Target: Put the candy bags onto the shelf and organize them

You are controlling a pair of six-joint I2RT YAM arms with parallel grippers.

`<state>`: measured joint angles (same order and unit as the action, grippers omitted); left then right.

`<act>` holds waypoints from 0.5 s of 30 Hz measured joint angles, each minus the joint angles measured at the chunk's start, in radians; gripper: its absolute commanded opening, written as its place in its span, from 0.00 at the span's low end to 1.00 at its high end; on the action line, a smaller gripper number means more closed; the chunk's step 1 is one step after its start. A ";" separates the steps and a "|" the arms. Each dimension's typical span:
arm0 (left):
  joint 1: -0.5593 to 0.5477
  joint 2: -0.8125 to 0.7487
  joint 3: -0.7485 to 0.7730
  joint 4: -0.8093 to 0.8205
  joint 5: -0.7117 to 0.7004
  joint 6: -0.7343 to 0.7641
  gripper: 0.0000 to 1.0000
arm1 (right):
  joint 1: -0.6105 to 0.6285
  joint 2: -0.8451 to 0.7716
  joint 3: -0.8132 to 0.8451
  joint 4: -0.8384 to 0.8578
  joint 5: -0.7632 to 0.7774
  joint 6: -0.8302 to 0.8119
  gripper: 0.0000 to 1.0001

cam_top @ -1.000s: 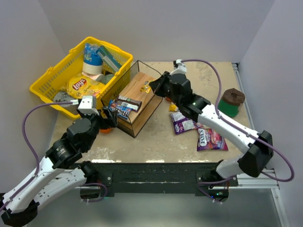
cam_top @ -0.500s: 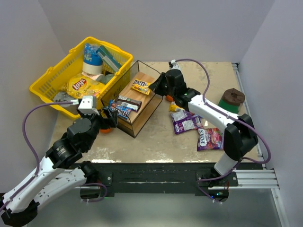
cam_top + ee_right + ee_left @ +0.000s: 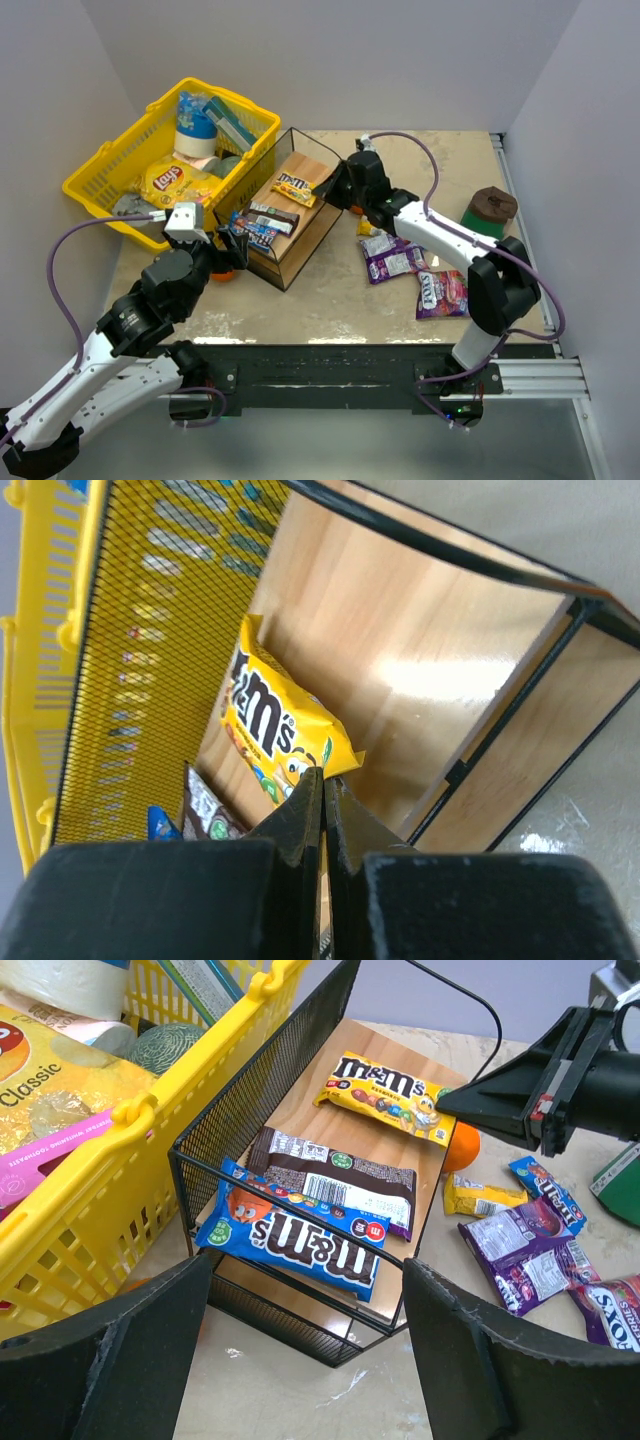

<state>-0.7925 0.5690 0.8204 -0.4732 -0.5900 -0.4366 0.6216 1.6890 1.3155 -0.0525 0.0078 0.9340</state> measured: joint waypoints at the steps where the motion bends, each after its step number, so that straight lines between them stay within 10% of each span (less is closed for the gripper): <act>1: 0.000 0.000 0.000 0.000 0.000 0.000 0.83 | 0.000 0.007 -0.004 0.001 -0.003 0.006 0.00; 15: 0.000 0.000 0.000 0.000 -0.003 -0.009 0.83 | 0.035 0.010 -0.073 0.070 -0.025 0.097 0.00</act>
<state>-0.7925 0.5690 0.8204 -0.4732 -0.5926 -0.4454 0.6567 1.6985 1.2423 0.0174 -0.0174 1.0309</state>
